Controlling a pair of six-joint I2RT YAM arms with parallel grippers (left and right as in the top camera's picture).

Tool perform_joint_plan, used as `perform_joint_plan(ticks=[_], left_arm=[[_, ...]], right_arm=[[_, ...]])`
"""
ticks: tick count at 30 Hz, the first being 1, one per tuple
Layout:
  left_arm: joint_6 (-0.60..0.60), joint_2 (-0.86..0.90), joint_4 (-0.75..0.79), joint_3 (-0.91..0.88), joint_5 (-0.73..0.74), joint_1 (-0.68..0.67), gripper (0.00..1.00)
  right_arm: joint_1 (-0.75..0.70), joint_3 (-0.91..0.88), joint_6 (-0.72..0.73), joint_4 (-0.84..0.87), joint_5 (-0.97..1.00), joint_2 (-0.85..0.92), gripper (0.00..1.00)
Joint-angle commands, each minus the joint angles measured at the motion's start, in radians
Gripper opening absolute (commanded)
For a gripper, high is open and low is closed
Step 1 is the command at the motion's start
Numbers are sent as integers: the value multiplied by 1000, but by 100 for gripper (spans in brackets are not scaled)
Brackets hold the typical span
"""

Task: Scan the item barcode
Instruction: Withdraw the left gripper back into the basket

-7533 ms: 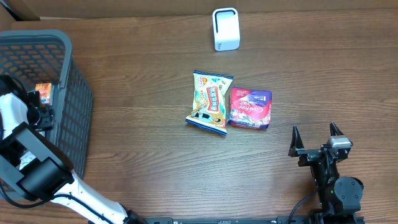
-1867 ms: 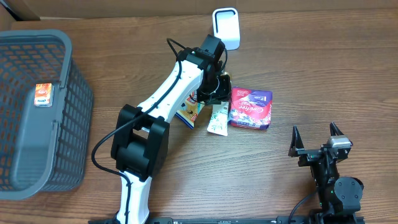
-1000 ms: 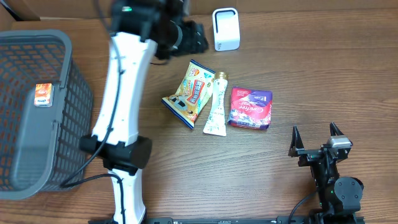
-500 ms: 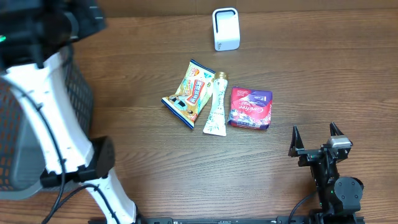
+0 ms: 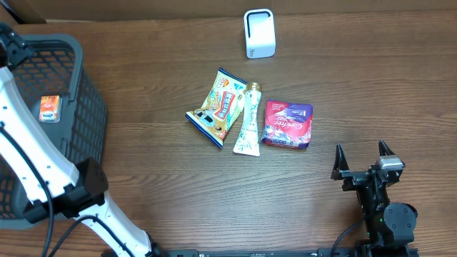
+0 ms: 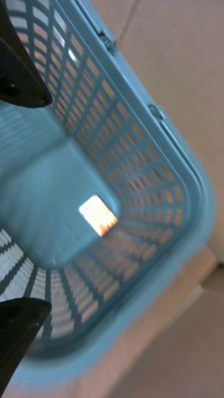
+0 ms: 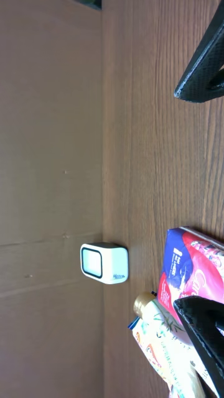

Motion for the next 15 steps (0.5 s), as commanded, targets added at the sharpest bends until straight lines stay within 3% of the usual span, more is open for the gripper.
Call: perform_joint_plan(ticks=[1, 11, 15], left_arm=[[-15, 61, -1, -73, -58, 18, 90], [6, 156, 59, -219, -44, 63, 86], [177, 205, 74, -227, 100, 75, 86]], right_arm=[[8, -11, -2, 6, 6, -11, 100], [8, -11, -2, 6, 6, -11, 100], [8, -11, -2, 6, 6, -11, 100]])
